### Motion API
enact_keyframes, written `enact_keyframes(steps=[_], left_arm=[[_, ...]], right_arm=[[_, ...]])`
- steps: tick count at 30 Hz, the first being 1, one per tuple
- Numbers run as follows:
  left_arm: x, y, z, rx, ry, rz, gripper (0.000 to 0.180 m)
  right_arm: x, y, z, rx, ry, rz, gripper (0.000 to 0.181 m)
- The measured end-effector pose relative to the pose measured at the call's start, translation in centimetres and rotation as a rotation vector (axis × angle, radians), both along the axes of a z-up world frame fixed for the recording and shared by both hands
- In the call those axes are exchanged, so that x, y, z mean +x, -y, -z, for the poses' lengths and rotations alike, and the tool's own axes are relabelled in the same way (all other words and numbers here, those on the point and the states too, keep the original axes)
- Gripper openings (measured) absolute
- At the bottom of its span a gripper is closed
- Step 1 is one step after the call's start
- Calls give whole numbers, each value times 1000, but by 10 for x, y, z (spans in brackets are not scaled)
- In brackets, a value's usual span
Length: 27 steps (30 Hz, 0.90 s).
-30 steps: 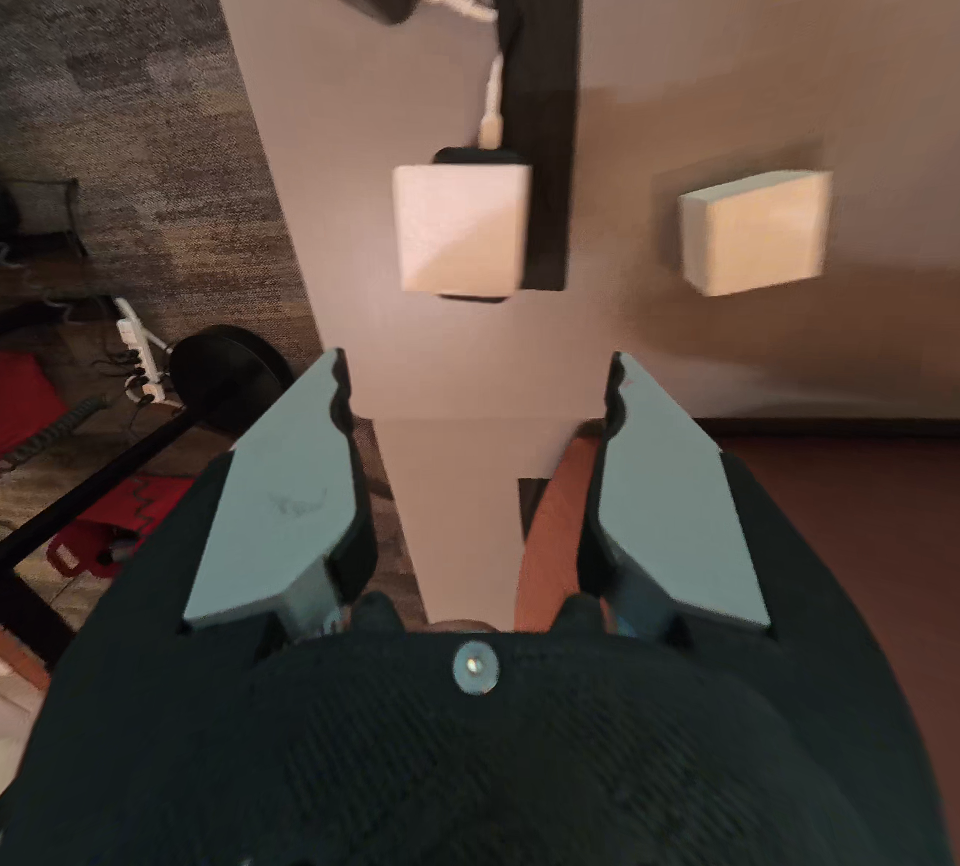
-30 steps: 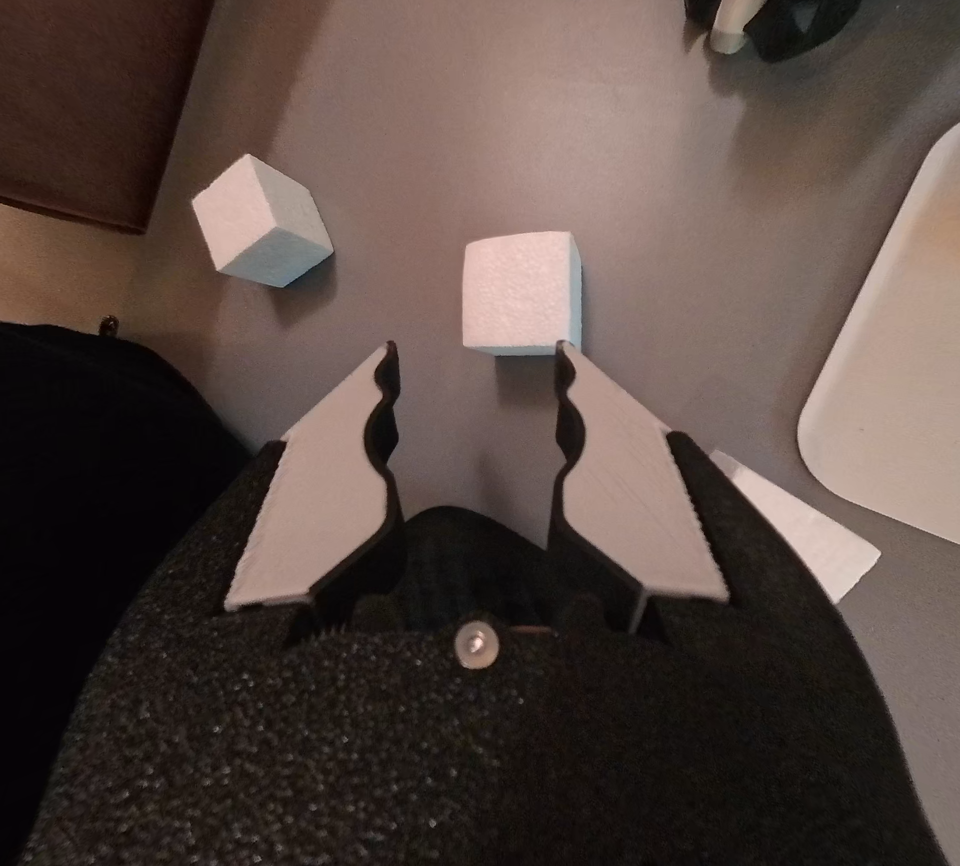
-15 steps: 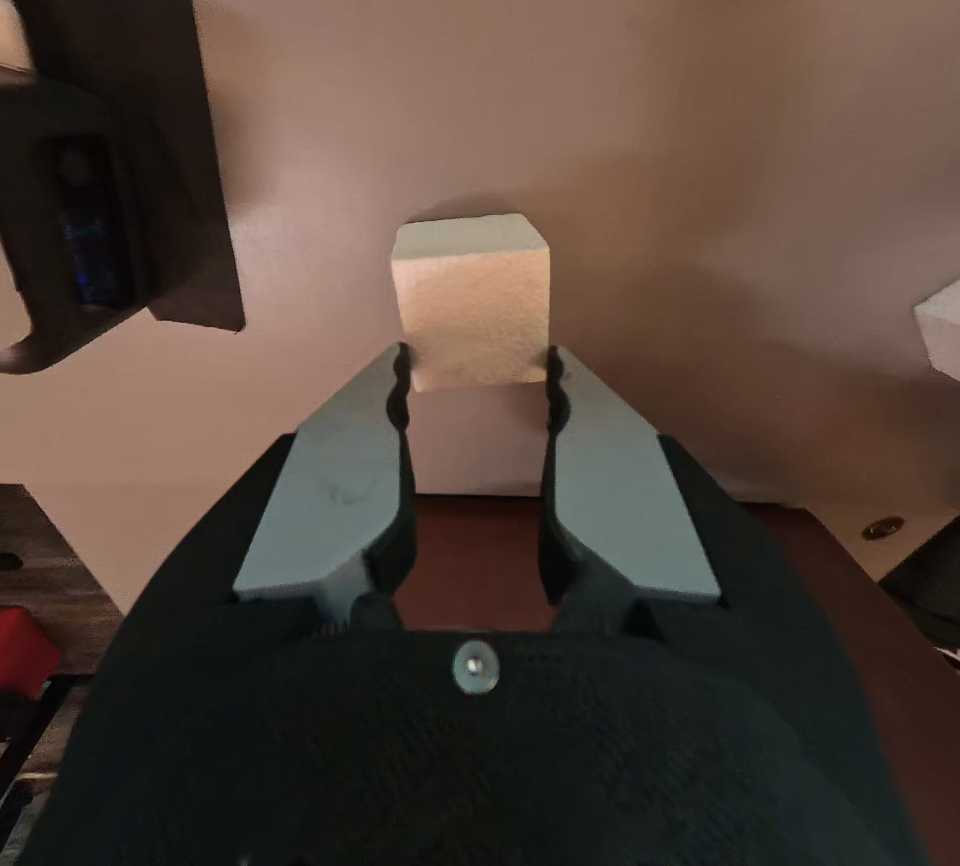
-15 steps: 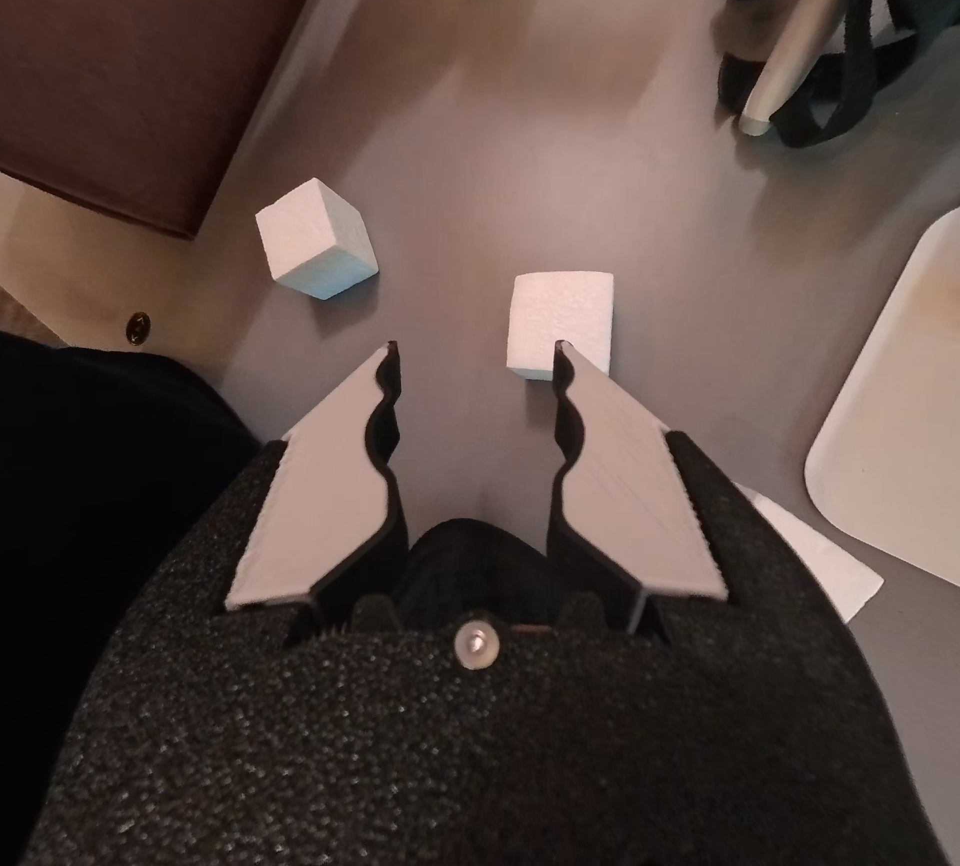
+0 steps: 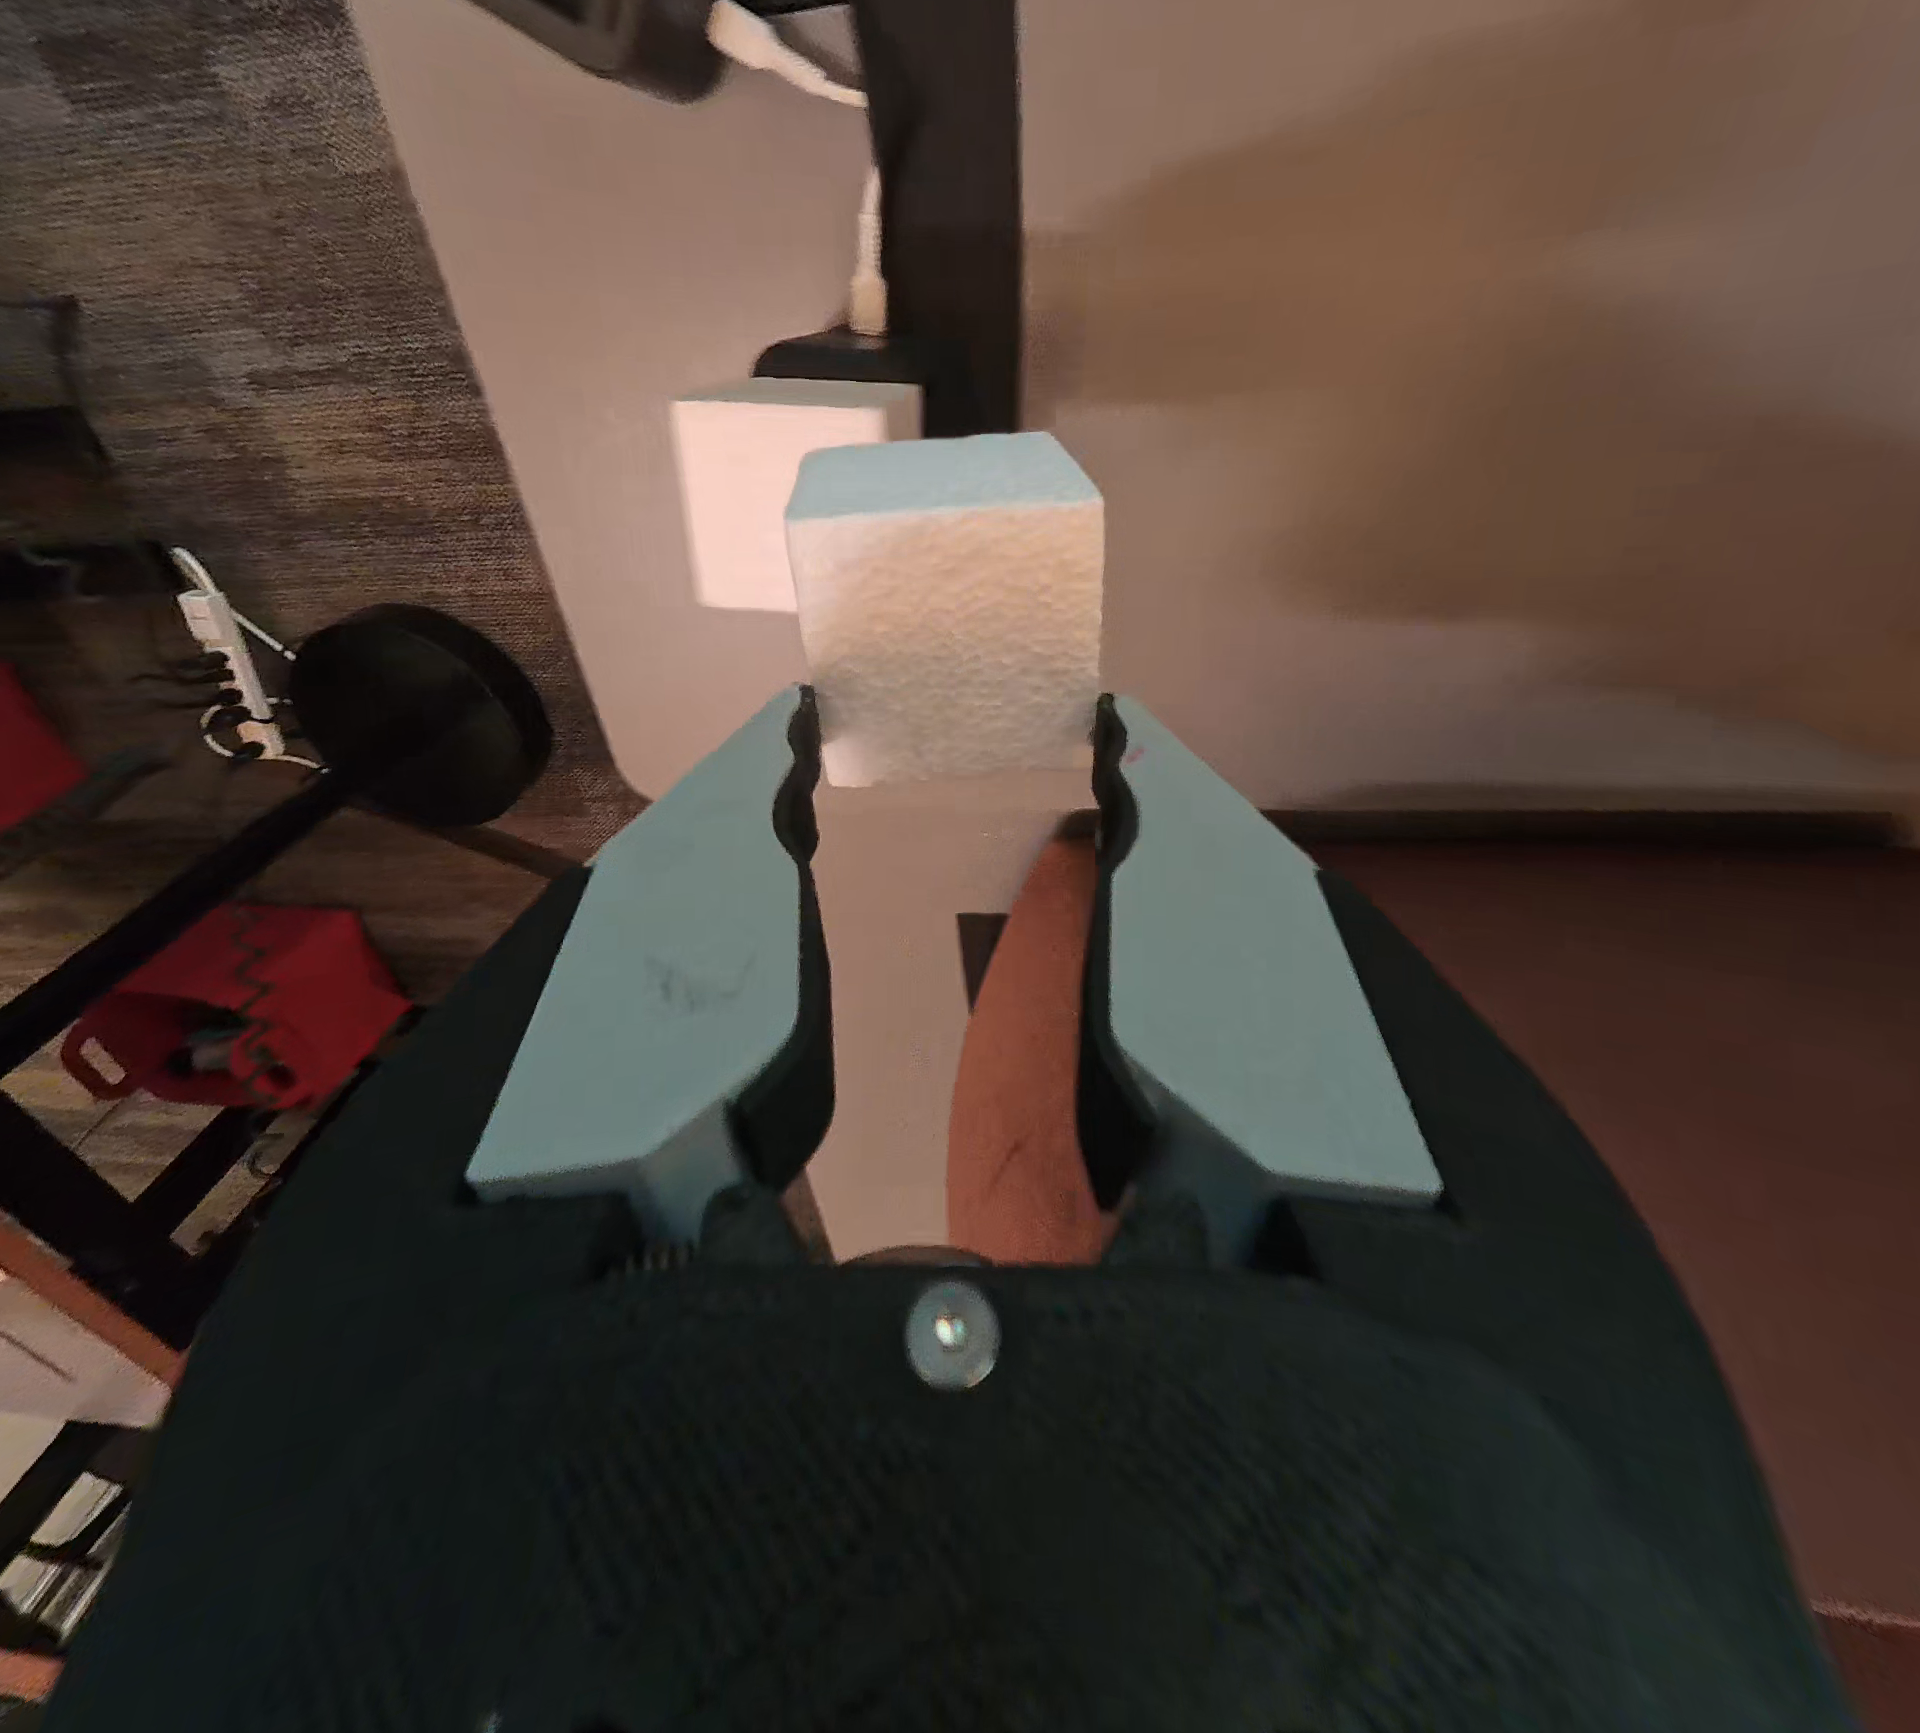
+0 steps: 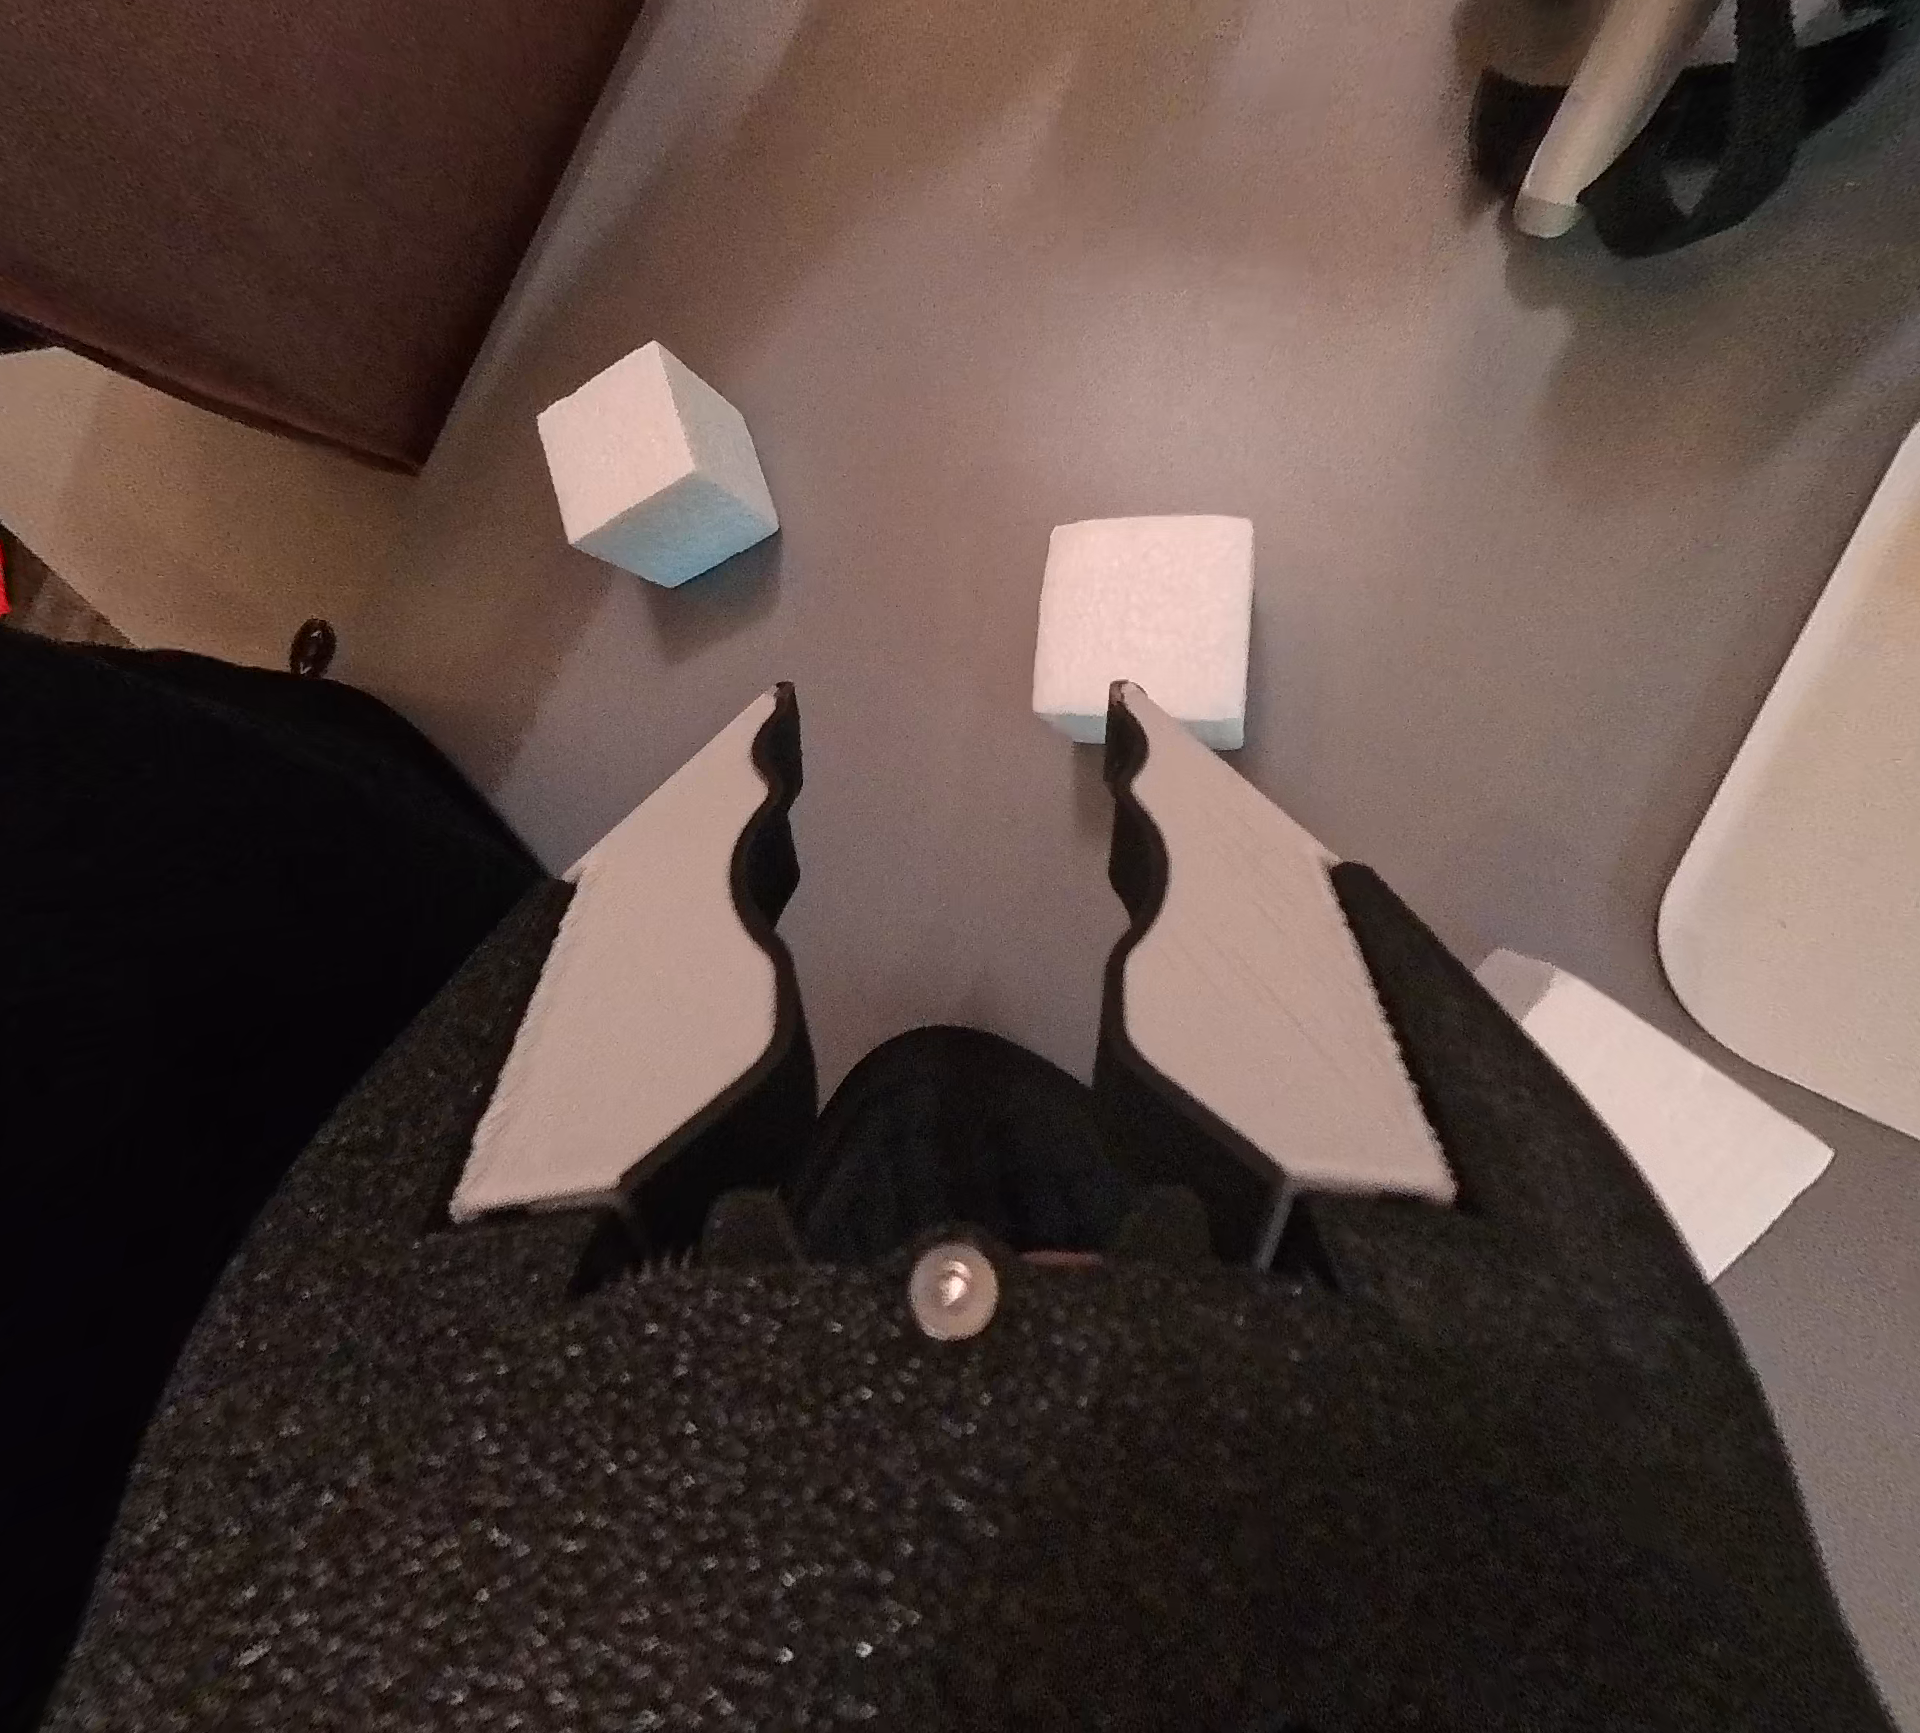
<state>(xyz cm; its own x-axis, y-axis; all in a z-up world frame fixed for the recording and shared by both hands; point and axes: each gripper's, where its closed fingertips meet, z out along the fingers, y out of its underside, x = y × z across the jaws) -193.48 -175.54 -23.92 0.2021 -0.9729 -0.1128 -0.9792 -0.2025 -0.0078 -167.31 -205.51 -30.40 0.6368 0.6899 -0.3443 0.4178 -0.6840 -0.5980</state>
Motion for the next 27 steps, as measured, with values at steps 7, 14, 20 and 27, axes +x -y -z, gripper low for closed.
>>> enact_keyframes(steps=[7,14,20,27], left_arm=[[-2,-36,6,-33,23,-11,50],[-5,-41,23,-57,-9,27,53],[-9,-44,18,-29,-9,2,84],[21,-19,-49,128,79,-3,90]], right_arm=[[6,-6,7,-26,2,35,58],[12,-10,13,-42,15,62,57],[13,-12,12,-40,19,67,57],[25,-23,16,6,101,85,65]])
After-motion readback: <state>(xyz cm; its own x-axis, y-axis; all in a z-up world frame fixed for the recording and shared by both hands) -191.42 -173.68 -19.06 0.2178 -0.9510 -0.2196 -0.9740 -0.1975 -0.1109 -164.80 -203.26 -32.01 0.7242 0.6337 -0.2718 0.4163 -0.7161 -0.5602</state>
